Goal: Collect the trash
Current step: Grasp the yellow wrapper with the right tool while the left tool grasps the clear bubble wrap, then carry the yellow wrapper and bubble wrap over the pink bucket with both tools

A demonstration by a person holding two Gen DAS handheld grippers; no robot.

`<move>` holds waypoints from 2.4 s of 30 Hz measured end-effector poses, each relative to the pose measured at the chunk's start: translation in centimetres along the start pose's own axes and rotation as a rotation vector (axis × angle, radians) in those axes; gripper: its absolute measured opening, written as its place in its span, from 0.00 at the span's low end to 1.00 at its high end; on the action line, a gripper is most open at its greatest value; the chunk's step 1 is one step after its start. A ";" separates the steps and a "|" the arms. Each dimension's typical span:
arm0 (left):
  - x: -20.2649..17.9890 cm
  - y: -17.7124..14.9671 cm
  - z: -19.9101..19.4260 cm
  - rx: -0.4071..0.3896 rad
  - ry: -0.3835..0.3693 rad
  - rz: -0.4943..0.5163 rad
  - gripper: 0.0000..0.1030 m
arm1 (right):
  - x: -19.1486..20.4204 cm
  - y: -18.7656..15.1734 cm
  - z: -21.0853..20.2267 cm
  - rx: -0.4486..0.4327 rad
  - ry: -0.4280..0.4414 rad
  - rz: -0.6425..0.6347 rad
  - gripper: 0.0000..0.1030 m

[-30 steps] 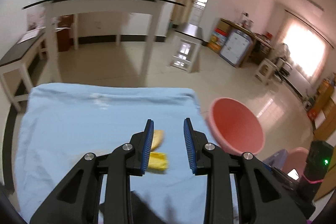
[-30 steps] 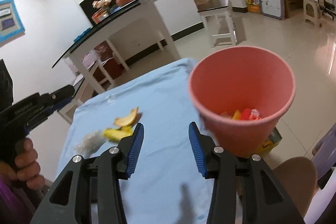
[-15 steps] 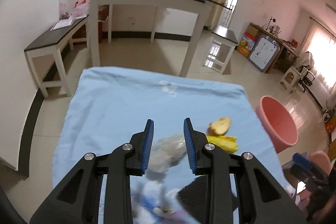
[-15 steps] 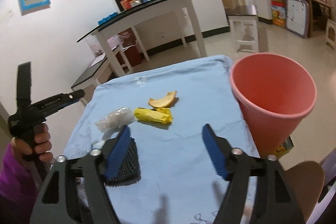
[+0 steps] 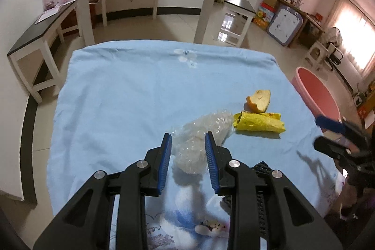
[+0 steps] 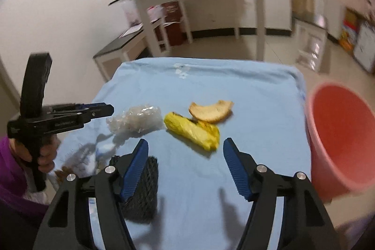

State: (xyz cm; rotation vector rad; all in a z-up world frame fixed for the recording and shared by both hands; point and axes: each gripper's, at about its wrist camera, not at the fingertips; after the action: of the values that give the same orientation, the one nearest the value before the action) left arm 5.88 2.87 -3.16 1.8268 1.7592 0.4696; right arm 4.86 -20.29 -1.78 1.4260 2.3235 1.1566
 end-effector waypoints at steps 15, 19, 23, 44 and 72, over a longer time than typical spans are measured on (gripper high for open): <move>-1.5 -1.2 2.6 0.066 -0.028 0.061 0.29 | -0.3 1.7 8.3 0.202 0.006 -0.226 0.39; -1.8 -1.3 2.8 0.076 -0.026 0.073 0.29 | -1.5 1.5 8.9 0.217 0.013 -0.174 0.21; -1.8 -1.3 3.0 0.071 -0.025 0.057 0.29 | -2.6 1.7 8.1 0.199 0.053 -0.103 0.14; -3.4 -1.5 2.0 0.028 0.021 0.050 0.20 | -3.5 0.9 1.1 0.035 0.115 0.109 0.13; -18.8 6.2 -0.9 -0.160 -0.203 0.057 0.20 | -13.2 -0.3 -10.1 -0.253 -0.152 0.327 0.13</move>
State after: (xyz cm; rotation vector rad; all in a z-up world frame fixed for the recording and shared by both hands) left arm 8.75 -15.50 3.63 1.7504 1.4944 0.4189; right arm 6.36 -36.42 1.79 1.7659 1.8140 1.3146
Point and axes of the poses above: each gripper's, at about its wrist camera, not at the fingertips, and z roughly the way its jaws point, x to its left, y to its top, and after that the axes turned 3 degrees about y, right-handed
